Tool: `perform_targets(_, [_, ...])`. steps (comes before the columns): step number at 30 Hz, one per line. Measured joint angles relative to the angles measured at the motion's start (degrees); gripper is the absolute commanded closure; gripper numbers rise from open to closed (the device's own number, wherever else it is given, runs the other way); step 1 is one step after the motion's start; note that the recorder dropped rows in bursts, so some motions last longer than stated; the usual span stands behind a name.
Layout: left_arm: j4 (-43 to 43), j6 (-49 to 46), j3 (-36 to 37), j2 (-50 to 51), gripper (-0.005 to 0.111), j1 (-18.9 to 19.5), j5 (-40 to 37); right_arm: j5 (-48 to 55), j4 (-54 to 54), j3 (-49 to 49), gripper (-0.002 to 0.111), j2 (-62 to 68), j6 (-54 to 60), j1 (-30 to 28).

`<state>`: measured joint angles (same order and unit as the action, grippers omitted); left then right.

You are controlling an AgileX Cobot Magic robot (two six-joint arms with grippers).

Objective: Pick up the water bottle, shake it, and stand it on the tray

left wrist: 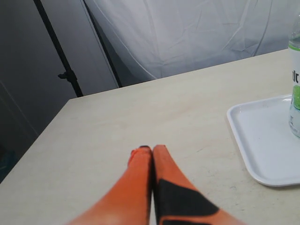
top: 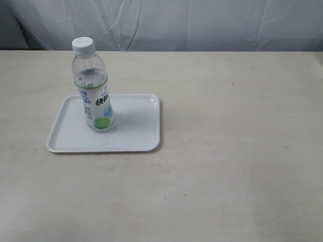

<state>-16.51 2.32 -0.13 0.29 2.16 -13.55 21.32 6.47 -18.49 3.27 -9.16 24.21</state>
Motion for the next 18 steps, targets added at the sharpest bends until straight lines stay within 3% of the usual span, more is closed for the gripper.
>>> perform_targets(7, [0.0, 0.0, 0.0, 0.0, 0.107, 0.0, 0.0, -1.09, -2.15, 7.19, 0.105, -2.91, 0.0, -3.91])
perform_targets(14, [0.0, 0.0, 0.0, 0.0, 0.107, 0.0, 0.0, 3.43, -8.32, 9.08, 0.105, -2.91, 6.44, -21.8])
perform_targets(18, [0.0, 0.0, 0.0, 0.0, 0.107, 0.0, 0.0, 4.74, -8.45, 9.46, 0.105, -2.91, 9.16, -25.45])
